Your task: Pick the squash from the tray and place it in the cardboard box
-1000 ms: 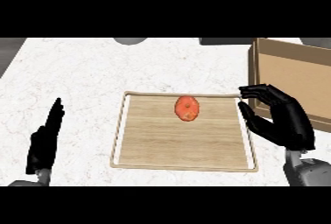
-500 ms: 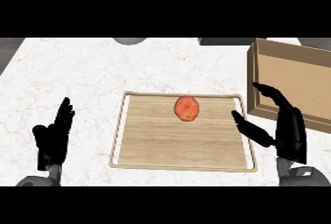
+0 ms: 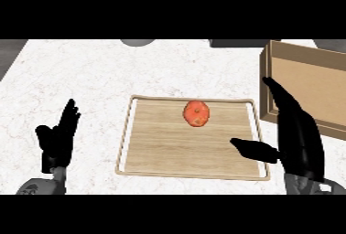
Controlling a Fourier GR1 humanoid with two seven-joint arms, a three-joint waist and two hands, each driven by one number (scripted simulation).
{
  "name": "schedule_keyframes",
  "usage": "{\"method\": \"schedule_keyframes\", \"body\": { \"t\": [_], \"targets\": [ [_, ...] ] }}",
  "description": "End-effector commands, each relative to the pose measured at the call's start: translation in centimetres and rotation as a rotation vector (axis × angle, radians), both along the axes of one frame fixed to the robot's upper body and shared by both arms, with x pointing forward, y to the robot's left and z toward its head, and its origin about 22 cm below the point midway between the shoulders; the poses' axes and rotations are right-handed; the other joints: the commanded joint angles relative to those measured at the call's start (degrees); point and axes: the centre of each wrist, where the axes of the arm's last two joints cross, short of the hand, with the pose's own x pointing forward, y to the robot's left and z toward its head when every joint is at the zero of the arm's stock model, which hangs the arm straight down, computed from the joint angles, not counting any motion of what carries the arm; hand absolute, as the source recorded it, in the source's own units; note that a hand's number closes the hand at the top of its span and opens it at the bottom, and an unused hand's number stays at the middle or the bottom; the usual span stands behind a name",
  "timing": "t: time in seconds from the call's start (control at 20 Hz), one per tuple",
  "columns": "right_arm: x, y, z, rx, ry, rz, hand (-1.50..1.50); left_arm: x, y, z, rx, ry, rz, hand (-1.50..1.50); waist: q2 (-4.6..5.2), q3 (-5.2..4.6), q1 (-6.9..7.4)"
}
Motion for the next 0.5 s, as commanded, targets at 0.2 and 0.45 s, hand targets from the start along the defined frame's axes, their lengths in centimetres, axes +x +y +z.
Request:
{"method": "schedule_keyframes", "body": {
  "t": [0.2, 0.45],
  "targets": [
    [0.4, 6.3, 4.0, -0.107, 0.245, 0.019, -1.5, 0.4, -1.8, -1.4, -0.013, 0.015, -0.007, 0.0, 0.23, 0.07, 0.67],
    [3.2, 7.6, 5.0, -0.134, 0.361, 0.005, -1.5, 1.0, 0.9, 0.2, 0.0, -0.005, -0.004, 0.0, 0.24, 0.08, 1.0]
  ]
}}
